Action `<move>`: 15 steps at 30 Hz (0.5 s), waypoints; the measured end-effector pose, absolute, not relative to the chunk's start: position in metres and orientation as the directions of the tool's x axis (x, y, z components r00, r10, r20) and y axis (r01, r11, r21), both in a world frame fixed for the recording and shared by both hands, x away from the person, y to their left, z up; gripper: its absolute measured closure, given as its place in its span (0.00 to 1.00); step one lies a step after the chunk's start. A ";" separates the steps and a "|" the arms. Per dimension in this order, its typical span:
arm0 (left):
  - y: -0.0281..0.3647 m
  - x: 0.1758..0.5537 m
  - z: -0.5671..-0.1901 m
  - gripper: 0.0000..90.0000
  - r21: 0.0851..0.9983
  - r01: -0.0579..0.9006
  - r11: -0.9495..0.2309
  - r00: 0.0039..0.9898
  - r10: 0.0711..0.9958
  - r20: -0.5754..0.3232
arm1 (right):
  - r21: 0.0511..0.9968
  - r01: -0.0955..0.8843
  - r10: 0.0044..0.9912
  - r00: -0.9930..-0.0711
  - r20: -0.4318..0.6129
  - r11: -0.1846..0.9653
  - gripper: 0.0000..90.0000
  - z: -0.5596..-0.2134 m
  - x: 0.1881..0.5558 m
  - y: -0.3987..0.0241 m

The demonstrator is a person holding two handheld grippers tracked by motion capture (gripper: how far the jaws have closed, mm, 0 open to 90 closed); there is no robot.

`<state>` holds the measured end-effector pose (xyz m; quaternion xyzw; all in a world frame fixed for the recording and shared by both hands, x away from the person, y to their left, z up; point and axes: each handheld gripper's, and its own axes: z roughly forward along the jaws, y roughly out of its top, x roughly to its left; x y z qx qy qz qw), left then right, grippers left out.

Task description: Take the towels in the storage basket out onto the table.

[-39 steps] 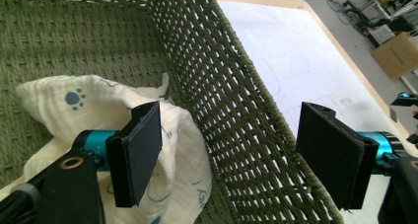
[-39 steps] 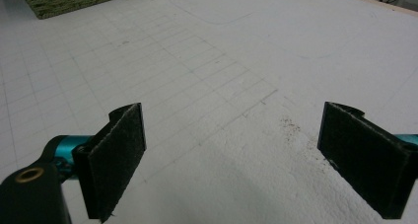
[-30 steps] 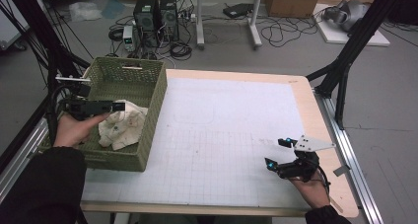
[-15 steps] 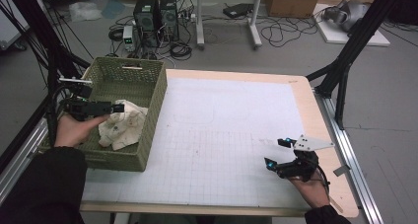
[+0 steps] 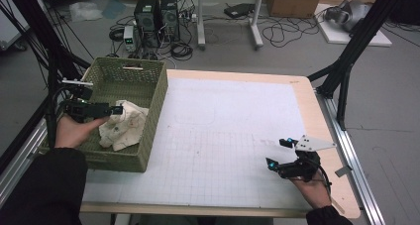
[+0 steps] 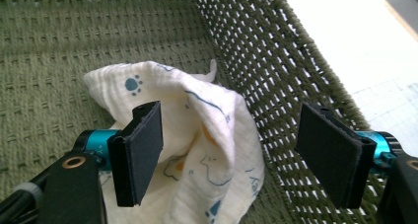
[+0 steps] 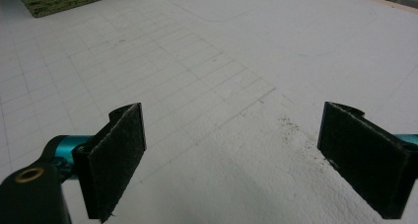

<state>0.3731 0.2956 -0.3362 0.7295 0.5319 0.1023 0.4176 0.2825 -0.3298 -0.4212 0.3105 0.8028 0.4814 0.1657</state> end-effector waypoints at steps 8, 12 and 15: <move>0.296 0.373 -0.337 0.30 0.717 0.690 -0.101 0.423 0.860 -0.286 | 0.873 0.343 0.658 -0.752 0.034 0.347 0.11 -0.421 0.282 -0.329; 0.295 0.374 -0.338 0.30 0.714 0.693 -0.099 0.419 0.862 -0.287 | 0.873 0.344 0.658 -0.753 0.037 0.345 0.11 -0.422 0.283 -0.329; 0.294 0.374 -0.339 0.30 0.709 0.696 -0.112 0.423 0.862 -0.279 | 0.873 0.343 0.657 -0.753 0.034 0.348 0.11 -0.421 0.283 -0.329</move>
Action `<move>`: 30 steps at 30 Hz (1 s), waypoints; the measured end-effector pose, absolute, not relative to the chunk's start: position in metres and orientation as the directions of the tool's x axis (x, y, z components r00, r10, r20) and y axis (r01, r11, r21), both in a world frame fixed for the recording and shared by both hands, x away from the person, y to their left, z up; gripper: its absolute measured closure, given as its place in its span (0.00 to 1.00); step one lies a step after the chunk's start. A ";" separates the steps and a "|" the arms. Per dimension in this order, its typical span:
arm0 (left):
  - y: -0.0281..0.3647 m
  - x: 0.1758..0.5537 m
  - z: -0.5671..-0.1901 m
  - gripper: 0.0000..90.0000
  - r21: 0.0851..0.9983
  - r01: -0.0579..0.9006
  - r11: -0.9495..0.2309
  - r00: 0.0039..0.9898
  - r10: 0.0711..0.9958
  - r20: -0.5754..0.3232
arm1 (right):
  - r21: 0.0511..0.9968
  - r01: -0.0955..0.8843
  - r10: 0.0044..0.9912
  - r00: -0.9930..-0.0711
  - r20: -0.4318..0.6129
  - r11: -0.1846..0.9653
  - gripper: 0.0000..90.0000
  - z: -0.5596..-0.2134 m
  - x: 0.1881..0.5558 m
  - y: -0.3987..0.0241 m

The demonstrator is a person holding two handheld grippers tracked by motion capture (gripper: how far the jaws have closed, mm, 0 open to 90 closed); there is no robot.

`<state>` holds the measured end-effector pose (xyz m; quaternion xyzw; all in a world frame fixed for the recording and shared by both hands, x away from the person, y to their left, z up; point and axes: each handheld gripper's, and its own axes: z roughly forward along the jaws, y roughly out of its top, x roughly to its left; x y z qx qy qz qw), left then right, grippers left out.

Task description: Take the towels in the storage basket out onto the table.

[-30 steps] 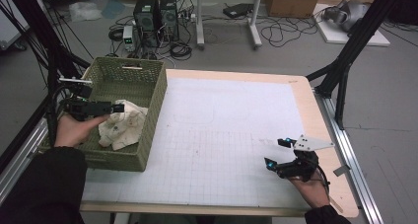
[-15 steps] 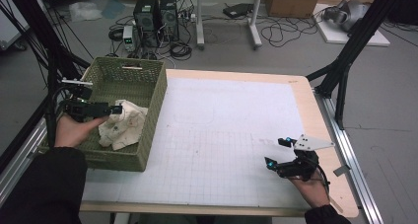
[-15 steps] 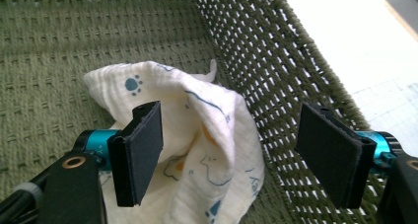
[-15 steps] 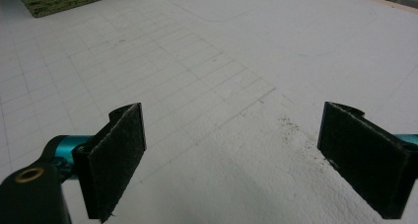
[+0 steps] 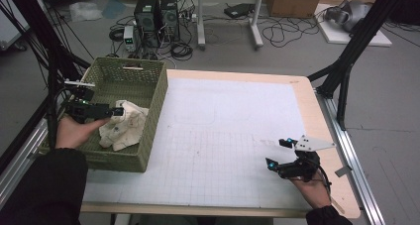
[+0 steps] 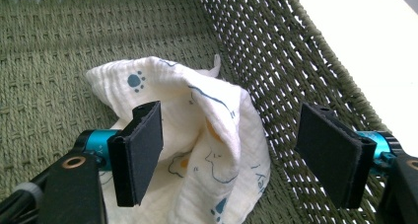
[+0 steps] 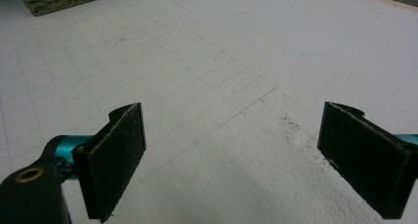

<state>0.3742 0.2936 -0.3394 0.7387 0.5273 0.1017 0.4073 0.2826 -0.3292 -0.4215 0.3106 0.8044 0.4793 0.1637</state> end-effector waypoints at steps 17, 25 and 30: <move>0.290 0.378 -0.347 0.31 0.689 0.710 -0.143 0.417 0.875 -0.248 | 0.872 0.341 0.653 -0.757 0.033 0.350 0.11 -0.422 0.283 -0.329; 0.285 0.387 -0.351 0.32 0.653 0.738 -0.170 0.400 0.889 -0.221 | 0.872 0.341 0.653 -0.756 0.032 0.352 0.11 -0.422 0.283 -0.328; 0.277 0.394 -0.357 0.34 0.616 0.757 -0.220 0.390 0.908 -0.155 | 0.873 0.337 0.652 -0.758 0.030 0.352 0.11 -0.422 0.283 -0.328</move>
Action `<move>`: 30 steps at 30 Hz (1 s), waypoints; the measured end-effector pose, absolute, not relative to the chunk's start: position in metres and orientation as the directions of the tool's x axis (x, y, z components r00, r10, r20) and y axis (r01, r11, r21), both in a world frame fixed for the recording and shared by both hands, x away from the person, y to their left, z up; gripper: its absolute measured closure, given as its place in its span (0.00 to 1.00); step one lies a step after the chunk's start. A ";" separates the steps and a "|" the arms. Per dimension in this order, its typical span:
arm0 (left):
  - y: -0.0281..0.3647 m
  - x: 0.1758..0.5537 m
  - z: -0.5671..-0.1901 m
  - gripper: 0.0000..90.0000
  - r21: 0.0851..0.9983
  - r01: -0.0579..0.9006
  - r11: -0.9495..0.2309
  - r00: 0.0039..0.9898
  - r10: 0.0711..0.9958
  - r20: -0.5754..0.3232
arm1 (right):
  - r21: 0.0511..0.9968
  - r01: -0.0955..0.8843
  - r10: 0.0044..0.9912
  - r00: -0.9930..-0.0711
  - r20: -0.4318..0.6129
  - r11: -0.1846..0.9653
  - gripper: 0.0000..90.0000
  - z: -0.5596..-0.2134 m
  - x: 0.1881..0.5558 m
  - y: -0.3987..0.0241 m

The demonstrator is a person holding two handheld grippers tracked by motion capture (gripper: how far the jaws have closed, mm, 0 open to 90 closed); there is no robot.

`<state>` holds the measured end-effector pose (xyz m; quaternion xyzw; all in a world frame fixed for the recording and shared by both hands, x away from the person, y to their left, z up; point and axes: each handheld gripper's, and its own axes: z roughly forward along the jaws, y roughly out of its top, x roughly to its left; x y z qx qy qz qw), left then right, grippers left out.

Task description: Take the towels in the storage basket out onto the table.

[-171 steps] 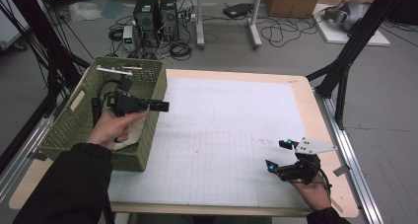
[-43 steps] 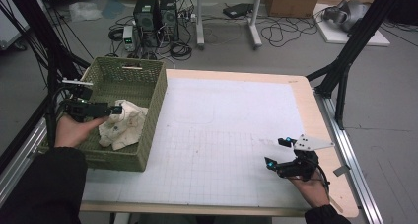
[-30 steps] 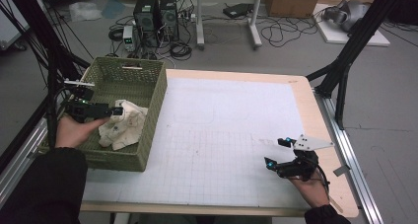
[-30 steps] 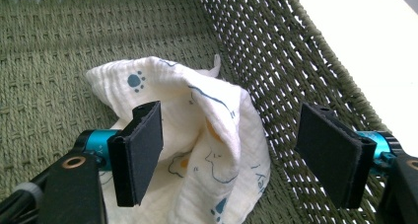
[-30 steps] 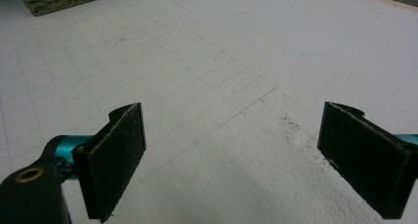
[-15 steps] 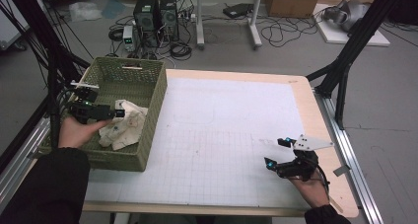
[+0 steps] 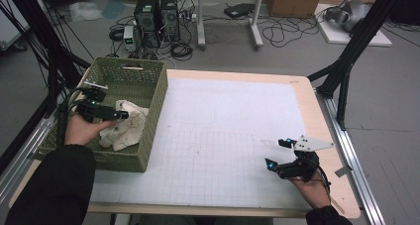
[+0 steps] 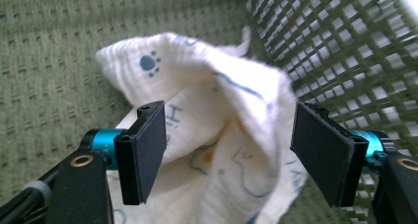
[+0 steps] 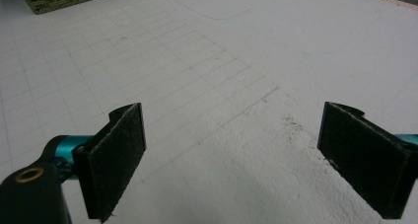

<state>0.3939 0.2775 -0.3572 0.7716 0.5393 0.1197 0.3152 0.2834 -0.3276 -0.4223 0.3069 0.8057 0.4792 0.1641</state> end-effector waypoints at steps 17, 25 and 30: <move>0.263 0.408 -0.388 0.51 0.385 0.862 -0.330 0.399 0.910 -0.112 | 0.867 0.339 0.638 -0.769 0.032 0.366 0.11 -0.423 0.282 -0.325; 0.253 0.410 -0.402 0.50 0.278 0.874 -0.399 0.430 0.901 -0.057 | 0.866 0.339 0.636 -0.771 0.032 0.368 0.11 -0.423 0.282 -0.323; 0.252 0.410 -0.403 0.58 0.270 0.868 -0.416 0.440 0.898 -0.029 | 0.865 0.336 0.630 -0.776 0.028 0.374 0.11 -0.424 0.282 -0.322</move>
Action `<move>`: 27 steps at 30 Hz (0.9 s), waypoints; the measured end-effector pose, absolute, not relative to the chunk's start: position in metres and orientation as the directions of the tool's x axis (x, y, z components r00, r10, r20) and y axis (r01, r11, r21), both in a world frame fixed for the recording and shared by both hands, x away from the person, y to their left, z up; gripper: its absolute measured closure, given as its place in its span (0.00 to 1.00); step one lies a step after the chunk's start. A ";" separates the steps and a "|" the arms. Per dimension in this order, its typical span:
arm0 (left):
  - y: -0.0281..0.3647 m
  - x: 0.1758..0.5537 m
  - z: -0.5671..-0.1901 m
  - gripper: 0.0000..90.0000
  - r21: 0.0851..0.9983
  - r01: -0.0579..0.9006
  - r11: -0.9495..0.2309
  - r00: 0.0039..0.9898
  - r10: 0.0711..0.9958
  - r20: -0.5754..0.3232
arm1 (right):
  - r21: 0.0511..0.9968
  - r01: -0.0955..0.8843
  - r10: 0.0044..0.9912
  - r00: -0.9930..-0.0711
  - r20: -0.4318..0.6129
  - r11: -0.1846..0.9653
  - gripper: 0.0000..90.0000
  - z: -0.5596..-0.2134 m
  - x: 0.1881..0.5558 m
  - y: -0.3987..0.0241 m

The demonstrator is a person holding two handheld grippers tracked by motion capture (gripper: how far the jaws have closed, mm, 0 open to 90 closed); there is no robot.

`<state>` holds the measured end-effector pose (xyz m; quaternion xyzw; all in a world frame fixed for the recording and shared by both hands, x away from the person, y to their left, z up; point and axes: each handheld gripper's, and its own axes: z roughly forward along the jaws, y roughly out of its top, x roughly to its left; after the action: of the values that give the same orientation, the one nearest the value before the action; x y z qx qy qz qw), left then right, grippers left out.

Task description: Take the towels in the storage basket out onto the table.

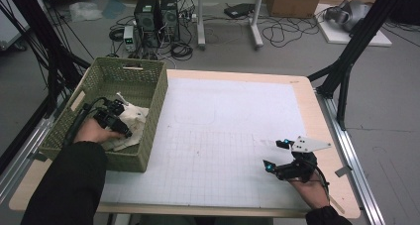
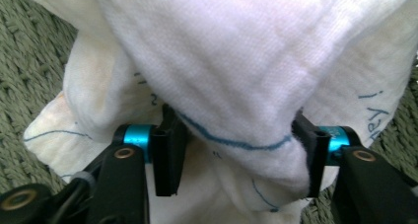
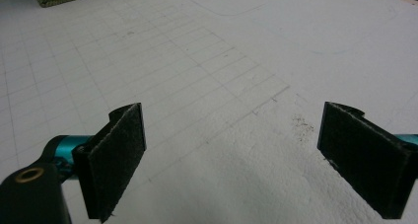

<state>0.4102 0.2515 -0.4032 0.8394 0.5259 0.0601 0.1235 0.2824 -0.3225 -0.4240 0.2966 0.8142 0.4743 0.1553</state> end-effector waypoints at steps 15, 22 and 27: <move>0.254 0.407 -0.391 0.93 0.308 0.854 -0.419 0.442 0.897 -0.003 | 0.869 0.327 0.627 -0.779 0.025 0.372 0.11 -0.423 0.281 -0.322; 0.261 0.400 -0.376 0.93 0.436 0.820 -0.370 0.421 0.907 -0.022 | 0.871 0.327 0.629 -0.777 0.027 0.366 0.11 -0.422 0.281 -0.323; 0.267 0.395 -0.366 0.93 0.492 0.801 -0.341 0.407 0.913 -0.030 | 0.871 0.326 0.631 -0.776 0.025 0.367 0.11 -0.422 0.281 -0.323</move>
<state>0.3946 0.2673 -0.3656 0.8091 0.5296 0.1262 0.2213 0.2806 -0.3228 -0.4216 0.2948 0.8112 0.4794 0.1590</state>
